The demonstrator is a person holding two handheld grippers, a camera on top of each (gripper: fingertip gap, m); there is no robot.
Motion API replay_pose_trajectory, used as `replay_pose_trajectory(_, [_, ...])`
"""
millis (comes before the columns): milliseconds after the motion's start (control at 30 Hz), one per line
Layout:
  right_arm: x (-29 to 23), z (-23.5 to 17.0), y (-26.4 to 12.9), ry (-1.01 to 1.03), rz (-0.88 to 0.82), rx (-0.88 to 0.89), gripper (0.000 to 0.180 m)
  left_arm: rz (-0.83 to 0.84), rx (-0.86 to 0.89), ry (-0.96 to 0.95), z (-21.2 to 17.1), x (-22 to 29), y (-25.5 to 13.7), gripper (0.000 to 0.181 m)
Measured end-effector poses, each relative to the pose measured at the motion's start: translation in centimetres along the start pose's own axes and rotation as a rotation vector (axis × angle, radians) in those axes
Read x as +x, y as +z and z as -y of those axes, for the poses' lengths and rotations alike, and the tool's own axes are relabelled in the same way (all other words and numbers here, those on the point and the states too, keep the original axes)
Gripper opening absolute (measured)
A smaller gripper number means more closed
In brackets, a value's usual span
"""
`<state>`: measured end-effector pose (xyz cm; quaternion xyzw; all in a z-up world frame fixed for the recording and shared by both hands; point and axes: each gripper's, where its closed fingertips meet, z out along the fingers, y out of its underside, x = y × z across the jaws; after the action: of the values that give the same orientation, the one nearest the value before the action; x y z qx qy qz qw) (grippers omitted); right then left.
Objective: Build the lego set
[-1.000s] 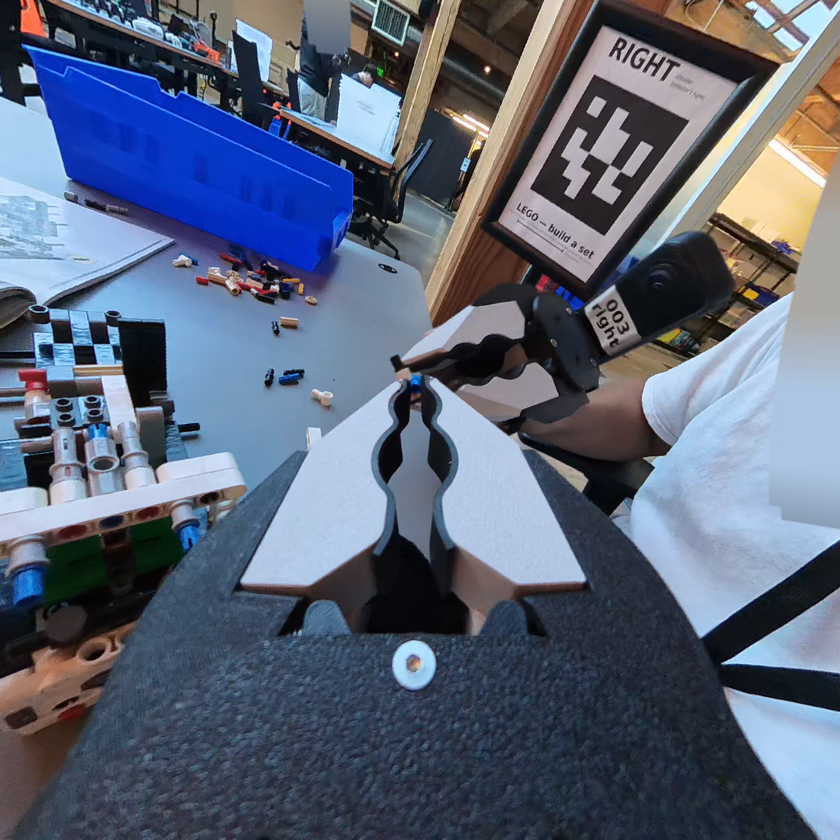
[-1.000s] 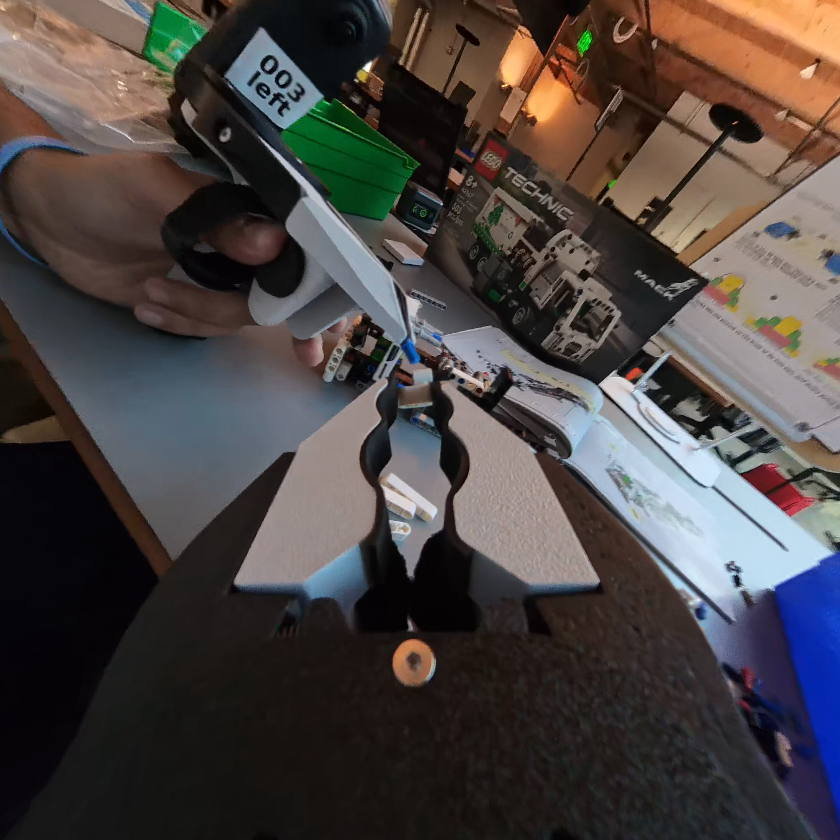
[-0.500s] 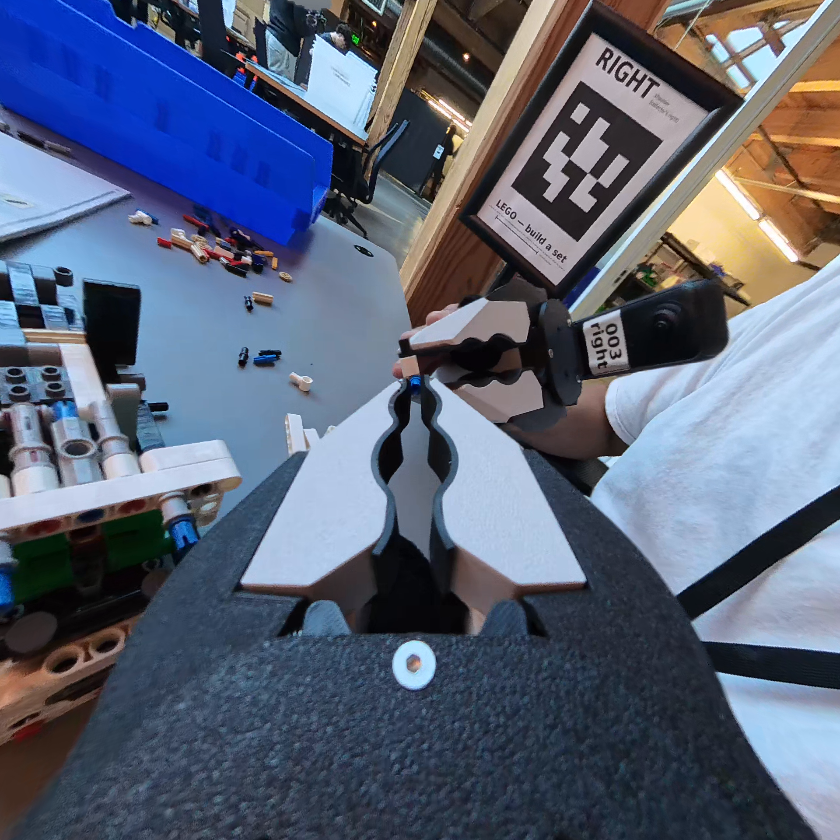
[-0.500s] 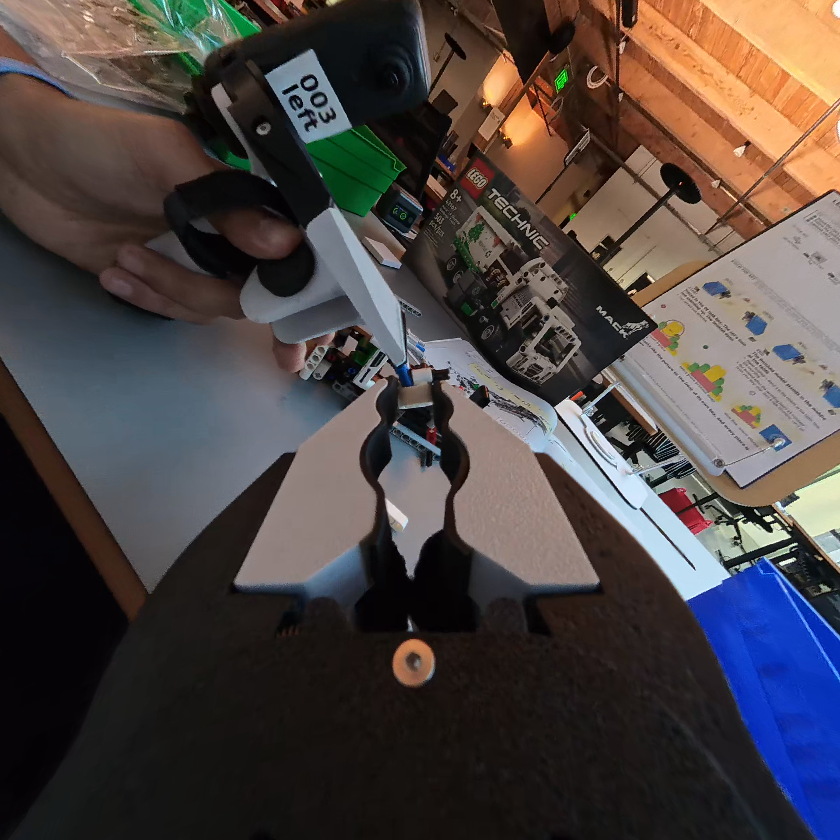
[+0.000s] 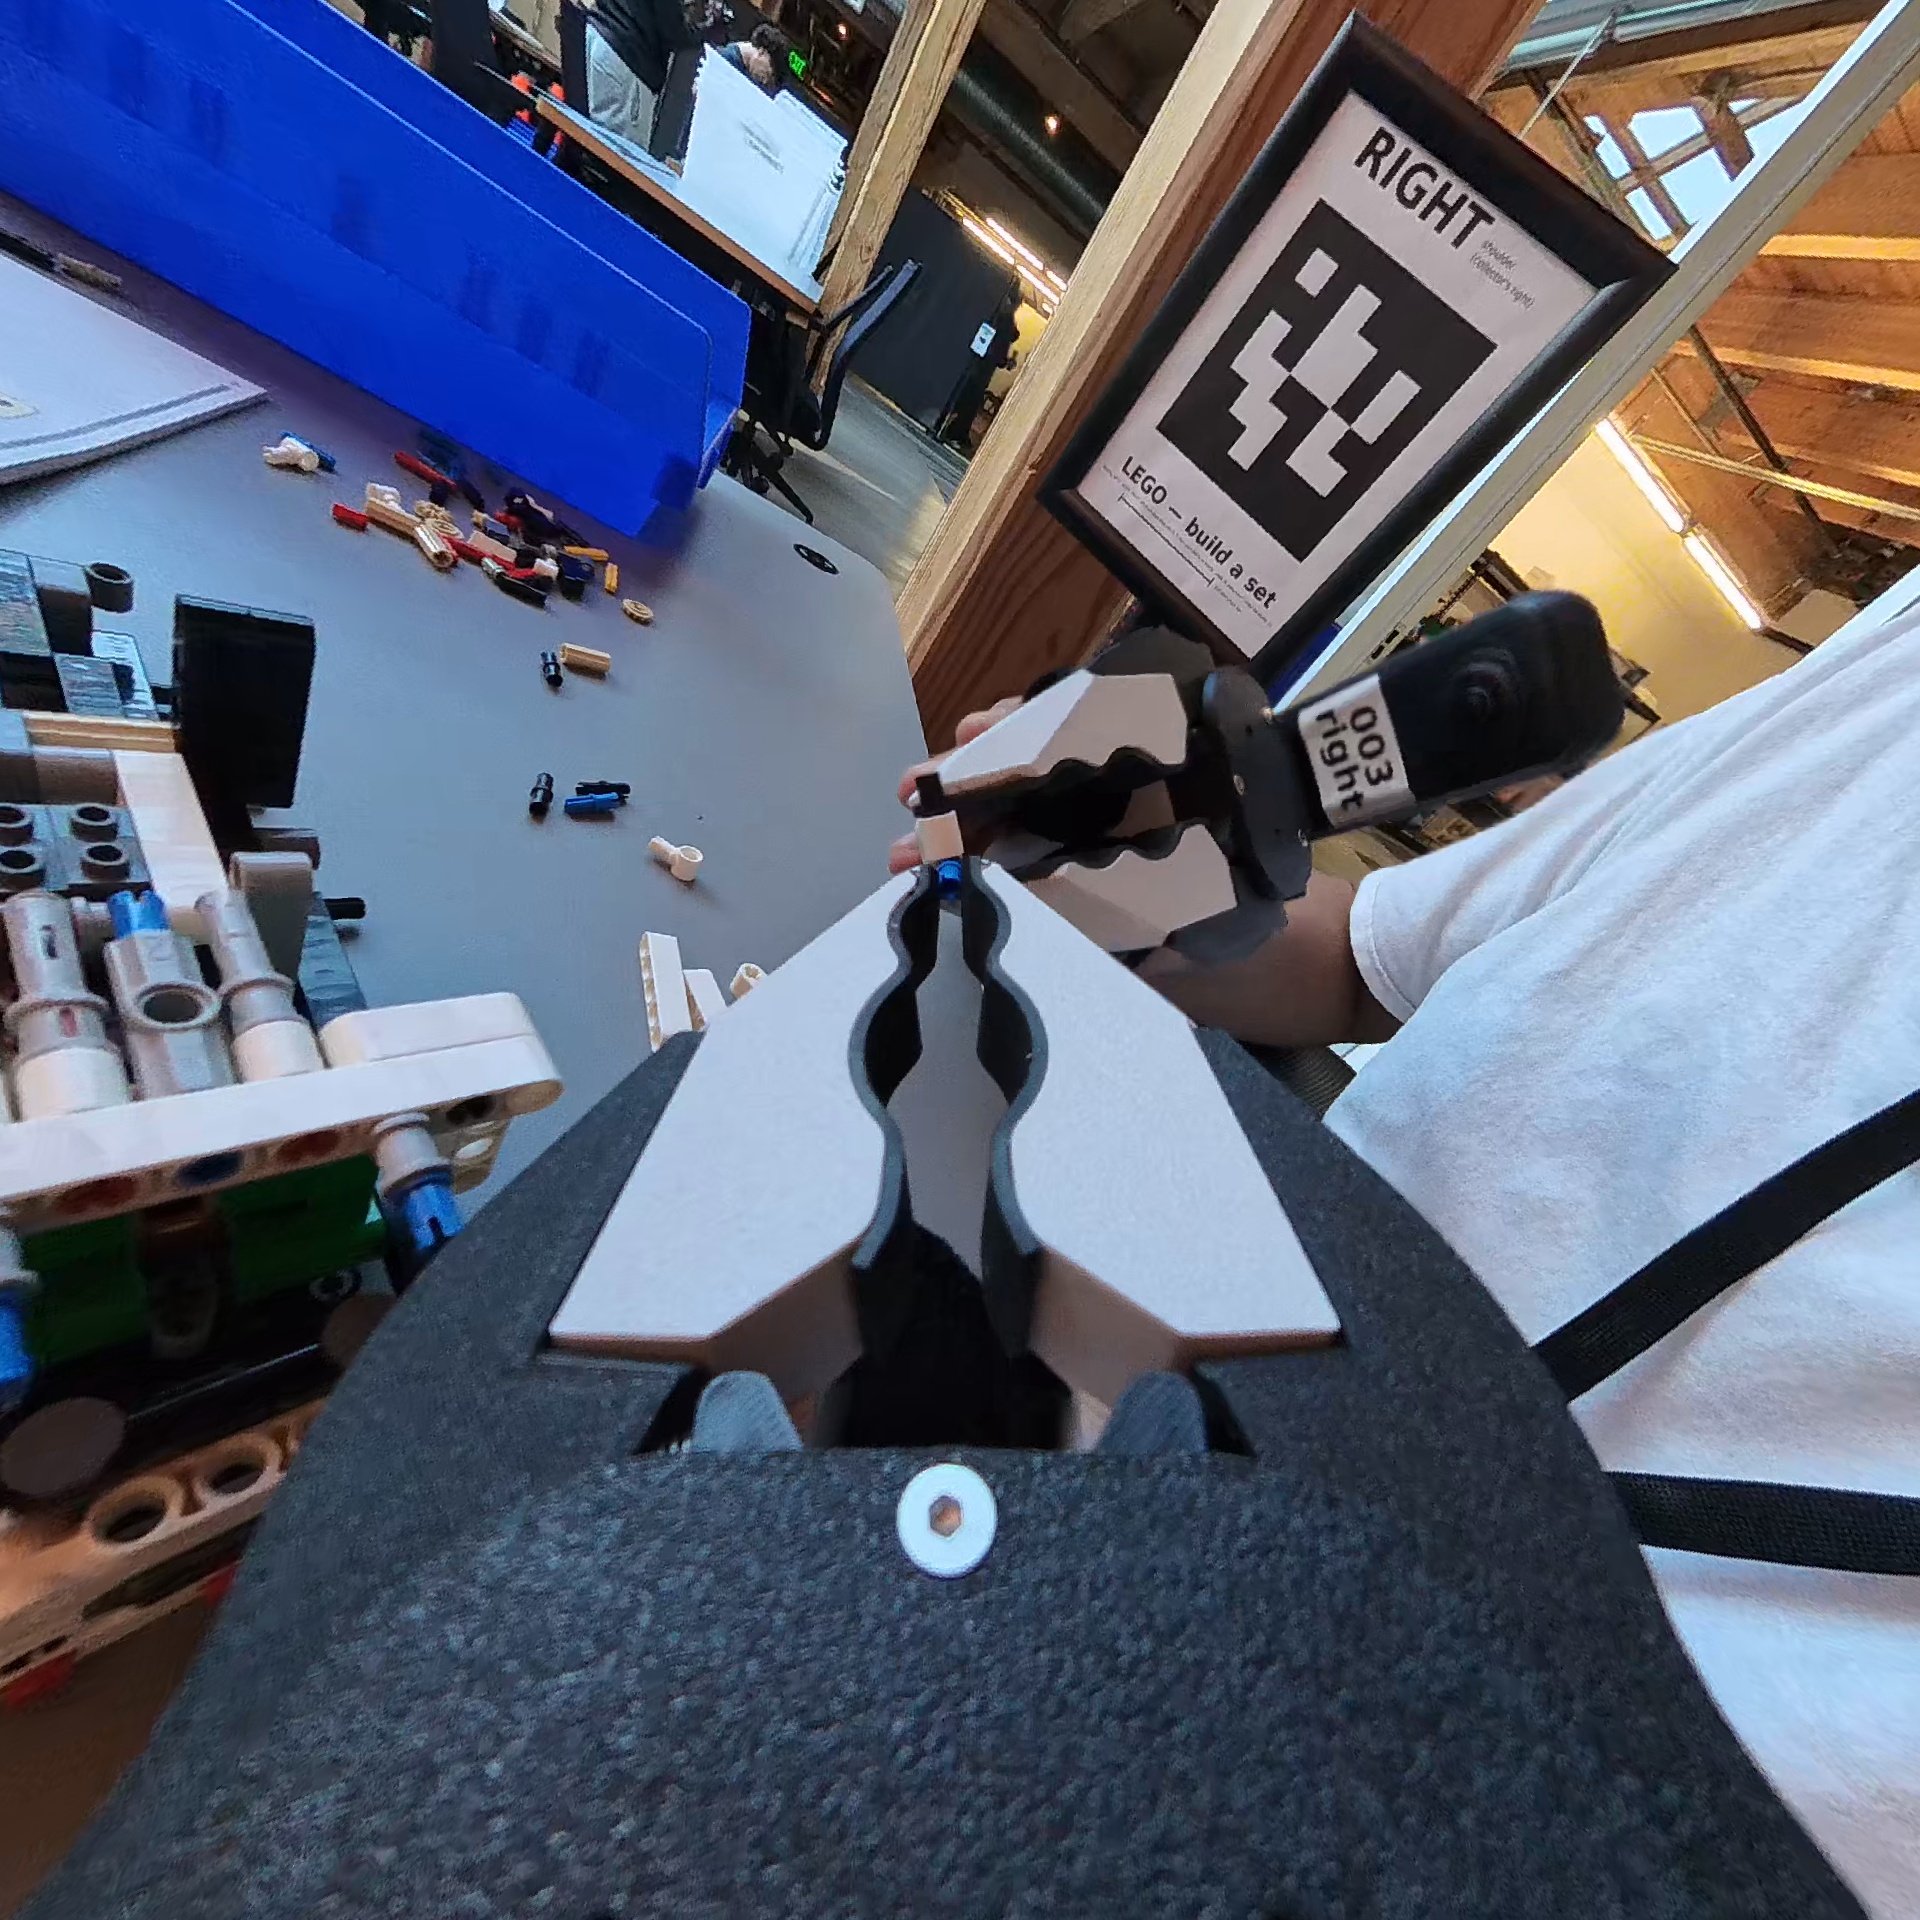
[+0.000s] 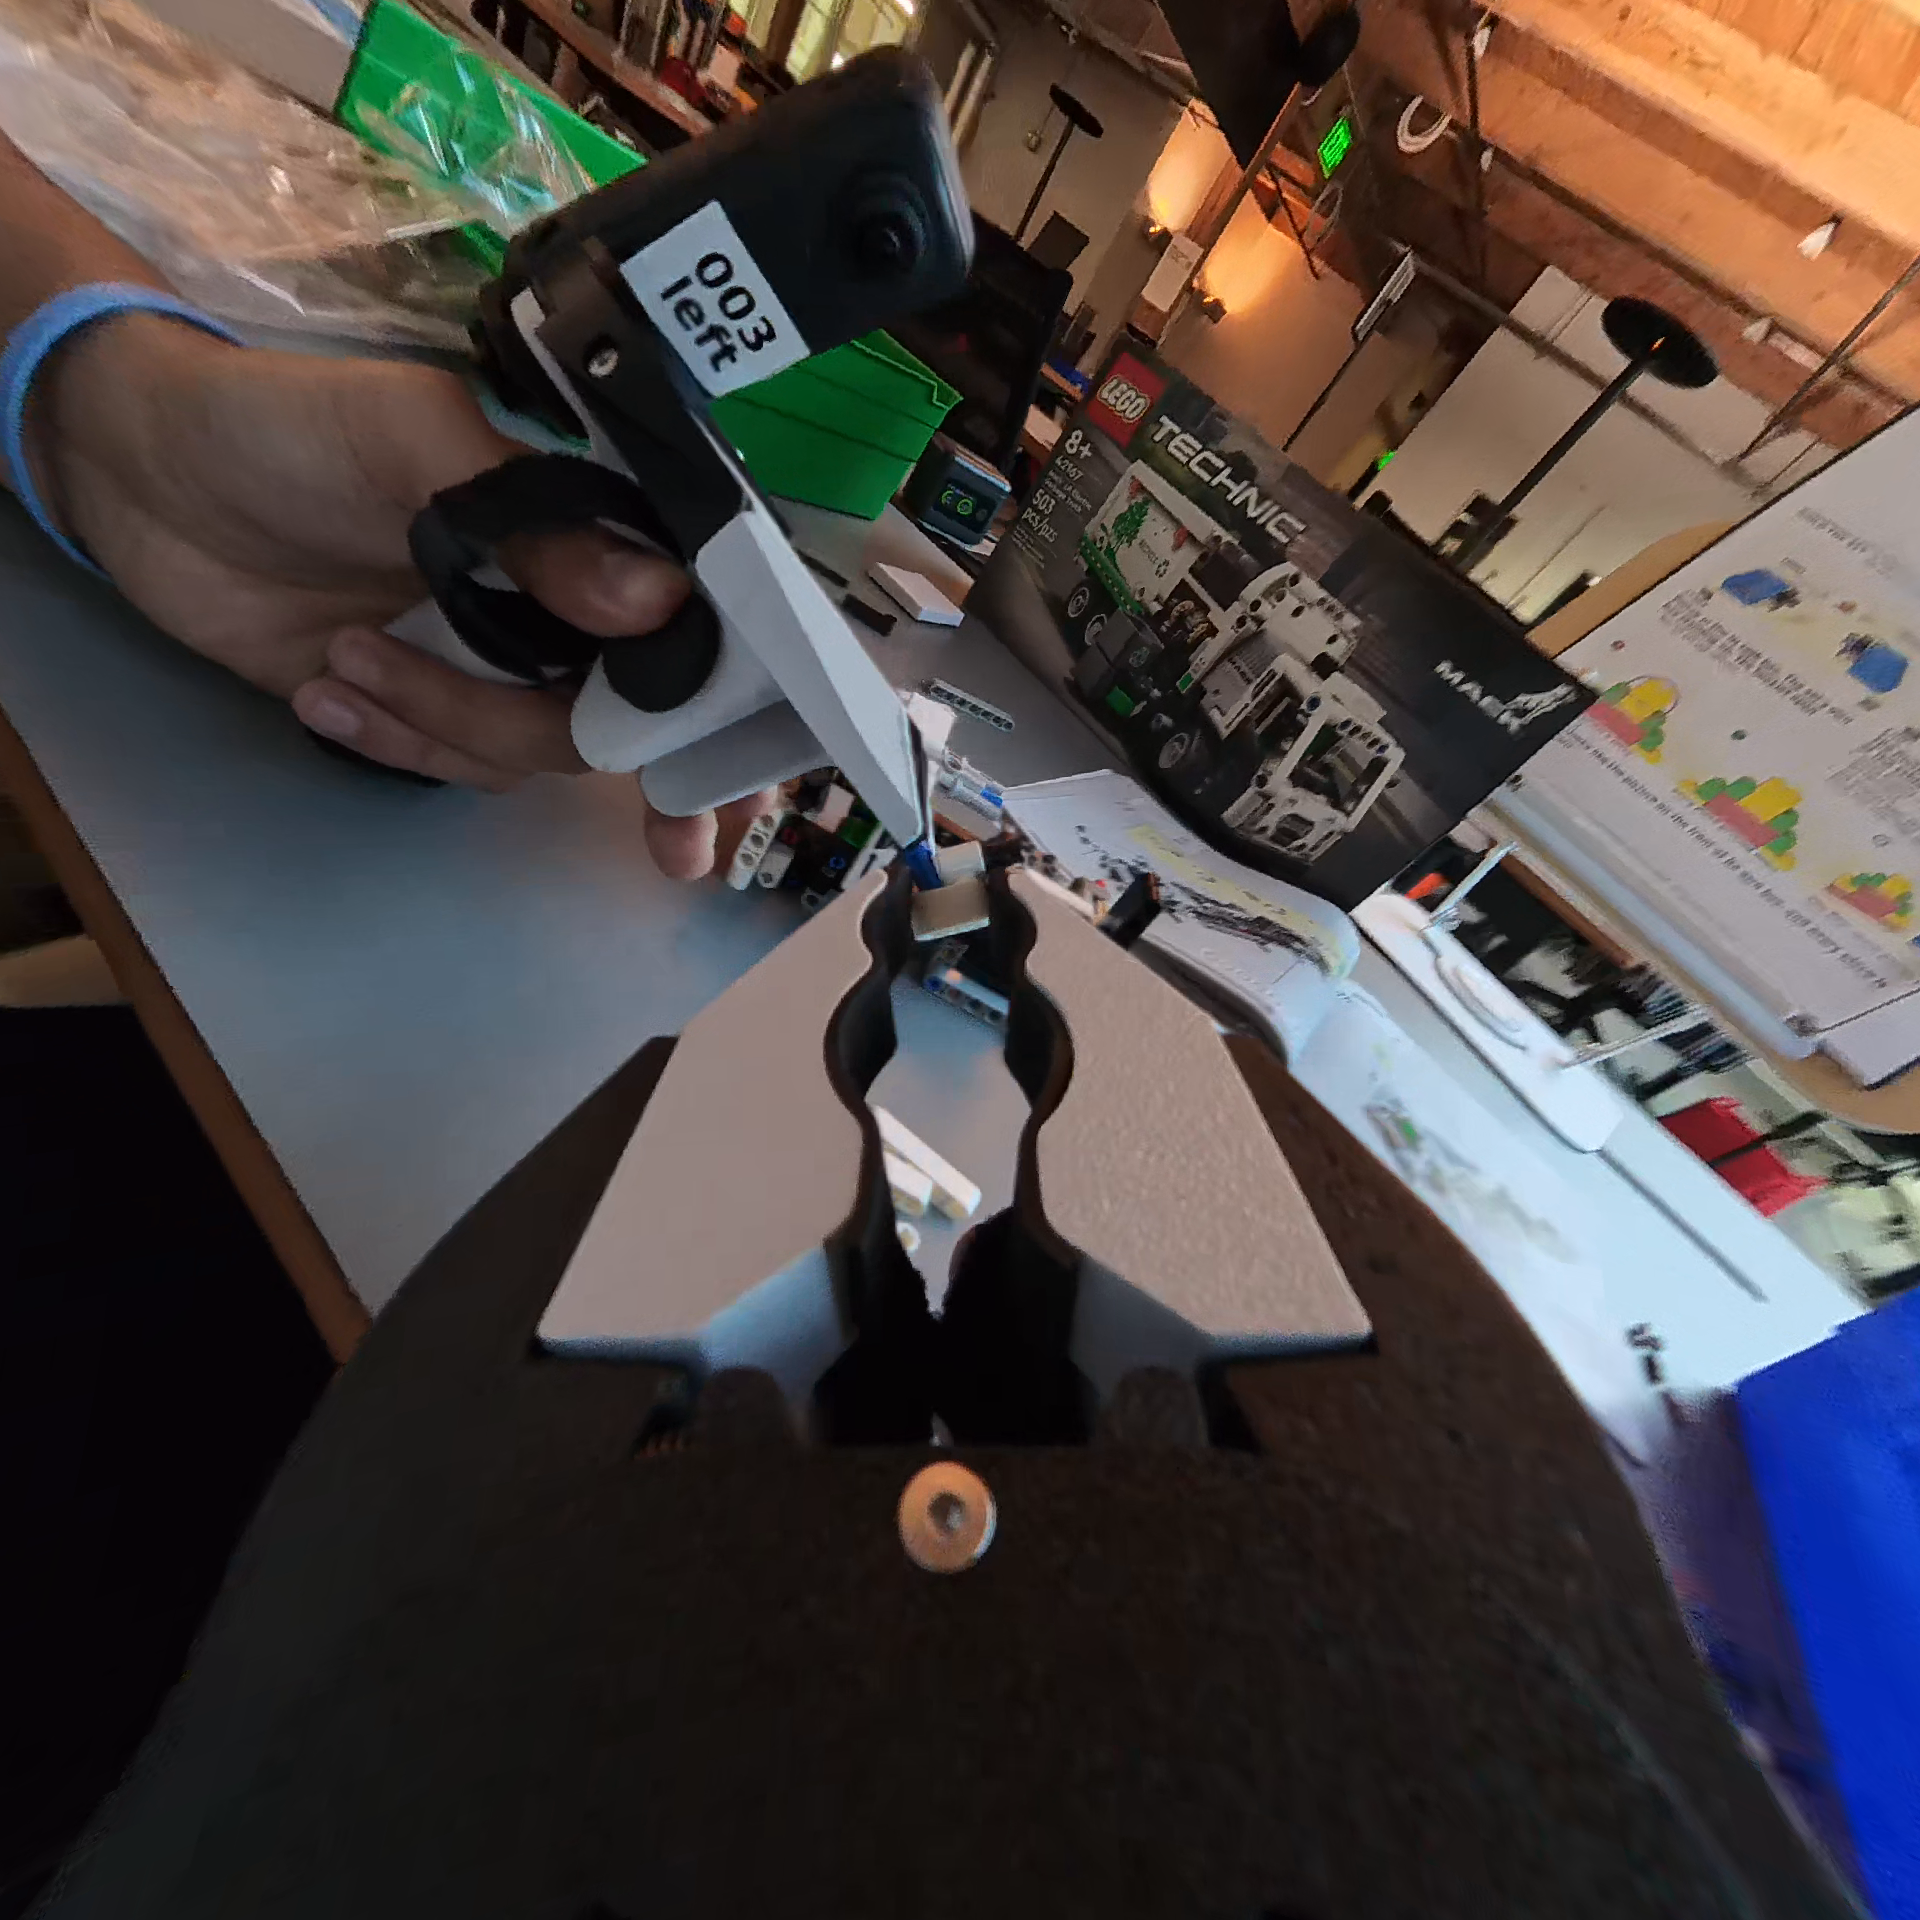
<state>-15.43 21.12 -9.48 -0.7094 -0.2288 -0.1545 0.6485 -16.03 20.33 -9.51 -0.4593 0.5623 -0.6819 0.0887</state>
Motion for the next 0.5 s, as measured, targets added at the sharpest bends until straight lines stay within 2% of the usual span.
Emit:
replay_pose_trajectory(200, [-0.5, -0.6, -0.1, 0.325, 0.174, 0.008, 0.013, 0.000, -0.034, -0.011, -0.4, -0.1, 0.2, 0.001])
replay_pose_trajectory(300, [-0.8, -1.2, 0.0, 0.325, 0.199, -0.039, 0.014, 0.012, -0.062, -0.029, -0.8, -0.5, 0.3, 0.001])
replay_pose_trajectory(333, [-1.1, -1.8, 0.0, 0.315, 0.212, -0.087, 0.014, 0.017, -0.082, -0.040, -1.1, -0.6, 0.4, 0.001])
replay_pose_trajectory(433, [-2.7, -5.2, -1.0, 0.311, 0.267, -0.397, 0.014, 0.026, -0.136, -0.066, -1.8, -0.9, 0.6, 0.001])
replay_pose_trajectory(500, [-3.2, -5.9, -1.9, 0.367, 0.268, -0.480, 0.014, 0.017, -0.177, -0.087, -2.4, -0.9, 0.8, 0.001])
